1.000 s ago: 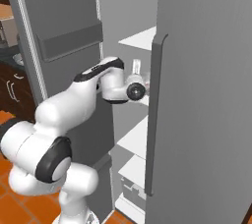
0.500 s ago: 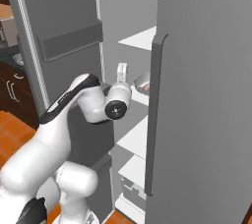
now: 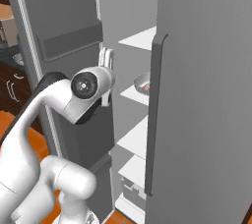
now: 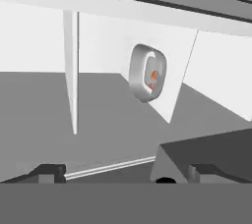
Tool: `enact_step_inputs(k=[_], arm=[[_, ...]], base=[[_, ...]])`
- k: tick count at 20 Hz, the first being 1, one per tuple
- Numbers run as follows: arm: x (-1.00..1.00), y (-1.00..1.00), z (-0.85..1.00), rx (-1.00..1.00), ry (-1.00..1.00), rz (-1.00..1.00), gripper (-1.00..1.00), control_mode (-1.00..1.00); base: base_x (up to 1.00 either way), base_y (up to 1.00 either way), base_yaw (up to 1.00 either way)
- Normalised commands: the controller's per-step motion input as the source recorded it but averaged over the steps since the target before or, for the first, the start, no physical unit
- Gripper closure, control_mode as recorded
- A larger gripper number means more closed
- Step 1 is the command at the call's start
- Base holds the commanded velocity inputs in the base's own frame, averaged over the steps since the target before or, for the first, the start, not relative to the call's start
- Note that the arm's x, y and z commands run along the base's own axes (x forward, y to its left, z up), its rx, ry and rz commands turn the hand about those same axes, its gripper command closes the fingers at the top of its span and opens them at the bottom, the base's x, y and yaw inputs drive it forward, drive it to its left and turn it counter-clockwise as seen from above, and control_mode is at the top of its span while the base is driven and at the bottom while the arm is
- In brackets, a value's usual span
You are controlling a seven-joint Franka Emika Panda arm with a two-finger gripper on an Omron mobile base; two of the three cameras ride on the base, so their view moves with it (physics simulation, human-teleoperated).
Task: Take the meat container that has the shrimp and place it on the second highest rack of the freezer. Then take the vegetable container that has the tomato and cucumber and place it on the highest rack of the freezer.
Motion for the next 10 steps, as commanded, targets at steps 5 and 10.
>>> enact_step_inputs(k=[5, 10], arm=[[-1.00, 0.31, -0.25, -0.08, 0.06, 0.01, -1.00, -1.00], [-1.00, 0.16, -0.40, -0.04, 0.03, 0.10, -1.00, -1.00]], base=[[0.00, 0.00, 0.00], [0.00, 0.00, 0.00]])
